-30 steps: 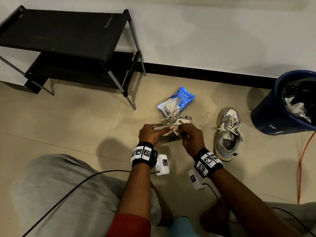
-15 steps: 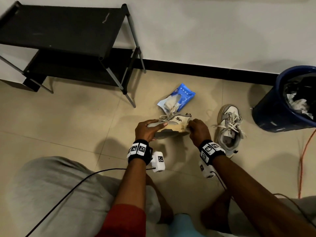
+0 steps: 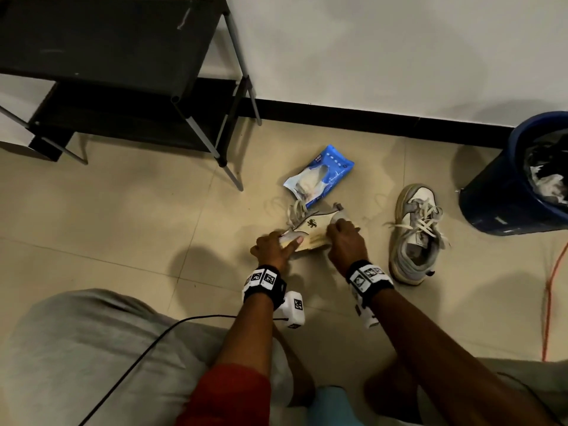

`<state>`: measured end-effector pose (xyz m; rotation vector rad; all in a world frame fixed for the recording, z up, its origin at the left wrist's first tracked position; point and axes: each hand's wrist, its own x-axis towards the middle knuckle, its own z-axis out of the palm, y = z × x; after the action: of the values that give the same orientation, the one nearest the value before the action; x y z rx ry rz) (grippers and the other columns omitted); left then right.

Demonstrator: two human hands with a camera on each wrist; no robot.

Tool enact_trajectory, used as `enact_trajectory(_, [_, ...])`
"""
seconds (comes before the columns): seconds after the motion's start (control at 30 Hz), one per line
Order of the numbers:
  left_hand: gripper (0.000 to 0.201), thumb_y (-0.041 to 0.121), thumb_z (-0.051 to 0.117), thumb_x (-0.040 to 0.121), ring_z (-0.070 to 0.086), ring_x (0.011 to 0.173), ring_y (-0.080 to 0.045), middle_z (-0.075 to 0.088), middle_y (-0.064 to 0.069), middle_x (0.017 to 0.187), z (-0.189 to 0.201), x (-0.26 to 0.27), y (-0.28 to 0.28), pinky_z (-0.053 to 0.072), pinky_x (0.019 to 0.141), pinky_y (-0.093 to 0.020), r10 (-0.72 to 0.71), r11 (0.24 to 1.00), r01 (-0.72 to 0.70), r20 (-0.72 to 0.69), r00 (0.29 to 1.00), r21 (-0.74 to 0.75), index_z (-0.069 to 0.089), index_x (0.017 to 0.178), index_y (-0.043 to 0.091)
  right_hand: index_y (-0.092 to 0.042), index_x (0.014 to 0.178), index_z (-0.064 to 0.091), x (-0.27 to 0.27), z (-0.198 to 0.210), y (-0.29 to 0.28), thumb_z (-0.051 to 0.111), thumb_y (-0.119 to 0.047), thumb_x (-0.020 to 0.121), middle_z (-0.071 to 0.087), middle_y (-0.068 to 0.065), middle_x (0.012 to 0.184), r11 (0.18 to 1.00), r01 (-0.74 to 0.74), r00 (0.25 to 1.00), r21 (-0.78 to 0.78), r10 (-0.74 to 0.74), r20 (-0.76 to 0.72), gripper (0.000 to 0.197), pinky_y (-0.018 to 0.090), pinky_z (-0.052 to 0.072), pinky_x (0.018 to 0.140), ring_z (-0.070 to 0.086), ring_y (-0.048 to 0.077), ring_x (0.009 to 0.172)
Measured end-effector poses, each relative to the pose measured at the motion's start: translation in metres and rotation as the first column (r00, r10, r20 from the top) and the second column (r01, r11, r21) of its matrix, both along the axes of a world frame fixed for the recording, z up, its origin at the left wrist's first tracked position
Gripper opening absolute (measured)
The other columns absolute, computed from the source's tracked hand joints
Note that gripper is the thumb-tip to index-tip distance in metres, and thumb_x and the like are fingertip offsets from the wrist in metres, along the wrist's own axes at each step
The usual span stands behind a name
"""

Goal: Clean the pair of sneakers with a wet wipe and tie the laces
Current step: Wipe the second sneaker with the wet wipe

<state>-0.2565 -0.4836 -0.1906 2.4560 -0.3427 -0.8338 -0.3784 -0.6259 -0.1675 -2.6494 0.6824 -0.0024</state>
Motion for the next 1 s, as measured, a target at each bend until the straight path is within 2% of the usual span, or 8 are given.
enact_trajectory(0.17, [0.074, 0.088, 0.056, 0.062, 0.038, 0.123, -0.029, 0.05, 0.006, 0.126, -0.002, -0.002, 0.001, 0.032, 0.104, -0.053, 0.05, 0.999, -0.047, -0.133, 0.99, 0.027, 0.051, 0.122, 0.044, -0.003, 0.082, 0.061, -0.005, -0.005, -0.011, 0.065, 0.006, 0.058, 0.06, 0.019, 0.083, 0.956, 0.28, 0.949, 0.088, -0.29, 0.128, 0.026, 0.038, 0.046, 0.059, 0.057, 0.039, 0.075])
enact_trajectory(0.33, [0.092, 0.086, 0.06, 0.042, 0.05, 0.125, -0.024, 0.062, 0.001, 0.126, -0.012, 0.01, -0.013, 0.035, 0.108, -0.052, 0.029, 0.999, -0.032, -0.139, 0.99, -0.017, 0.057, 0.12, 0.036, -0.006, 0.089, 0.061, 0.0, -0.004, 0.02, 0.064, 0.004, 0.062, 0.059, 0.015, 0.088, 0.999, -0.029, 0.998, 0.022, 0.028, 0.064, 0.029, 0.037, 0.047, 0.053, 0.058, 0.037, 0.081])
enact_trajectory(0.5, [0.061, 0.067, 0.079, 0.043, 0.055, 0.116, -0.021, 0.063, 0.006, 0.12, -0.009, 0.002, -0.014, 0.039, 0.104, -0.045, 0.214, 0.971, -0.23, -0.204, 0.955, -0.061, 0.054, 0.095, 0.05, -0.006, 0.102, 0.062, -0.01, -0.004, -0.028, 0.063, 0.002, 0.063, 0.059, 0.016, 0.095, 0.934, 0.351, 0.934, 0.07, -0.354, 0.039, 0.04, 0.038, 0.047, 0.066, 0.056, 0.038, 0.086])
enact_trajectory(0.67, [0.063, 0.056, 0.084, 0.058, 0.054, 0.119, -0.023, 0.068, 0.005, 0.116, 0.004, -0.009, -0.016, 0.024, 0.104, -0.041, 0.242, 0.968, -0.245, -0.054, 0.969, -0.055, 0.06, 0.112, 0.036, -0.003, 0.094, 0.069, 0.002, -0.007, 0.017, 0.041, -0.015, 0.079, 0.061, 0.017, 0.087, 0.999, 0.024, 0.987, 0.029, -0.028, 0.156, 0.033, 0.033, 0.046, 0.056, 0.058, 0.034, 0.075])
enact_trajectory(0.73, [0.062, 0.054, 0.085, 0.059, 0.051, 0.123, -0.023, 0.066, 0.004, 0.119, 0.002, -0.014, -0.013, 0.019, 0.109, -0.044, 0.255, 0.964, -0.258, -0.048, 0.966, -0.059, 0.059, 0.112, 0.036, -0.004, 0.095, 0.066, 0.014, -0.005, -0.008, 0.048, -0.009, 0.083, 0.059, 0.017, 0.091, 0.985, 0.168, 0.982, 0.029, -0.17, 0.086, 0.022, 0.036, 0.048, 0.06, 0.057, 0.035, 0.081])
enact_trajectory(0.8, [0.062, 0.052, 0.086, 0.059, 0.049, 0.126, -0.023, 0.065, 0.004, 0.121, 0.0, -0.017, -0.013, 0.014, 0.113, -0.046, 0.276, 0.958, -0.278, -0.048, 0.96, -0.067, 0.059, 0.113, 0.036, -0.003, 0.096, 0.065, 0.022, -0.004, -0.017, 0.056, -0.001, 0.078, 0.058, 0.018, 0.094, 0.958, 0.283, 0.957, 0.041, -0.285, 0.06, 0.02, 0.037, 0.047, 0.062, 0.057, 0.037, 0.083])
enact_trajectory(0.93, [0.059, 0.049, 0.084, 0.055, 0.053, 0.121, -0.02, 0.068, 0.005, 0.115, 0.008, -0.022, -0.016, 0.016, 0.111, -0.041, 0.313, 0.944, -0.311, -0.004, 0.95, -0.11, 0.063, 0.108, 0.033, -0.002, 0.099, 0.063, 0.036, -0.001, 0.013, 0.067, -0.004, 0.072, 0.058, 0.019, 0.096, 0.992, -0.12, 0.992, 0.025, 0.121, -0.033, 0.027, 0.037, 0.049, 0.056, 0.059, 0.036, 0.084])
enact_trajectory(1.0, [0.058, 0.044, 0.087, 0.059, 0.05, 0.123, -0.017, 0.065, 0.007, 0.117, 0.007, -0.025, -0.013, 0.013, 0.111, -0.039, 0.32, 0.94, -0.318, -0.005, 0.947, -0.123, 0.061, 0.11, 0.033, 0.001, 0.089, 0.065, 0.041, 0.0, 0.002, 0.071, 0.002, 0.06, 0.057, 0.021, 0.086, 0.997, 0.023, 0.999, 0.077, -0.021, -0.026, 0.03, 0.035, 0.046, 0.047, 0.06, 0.039, 0.078])
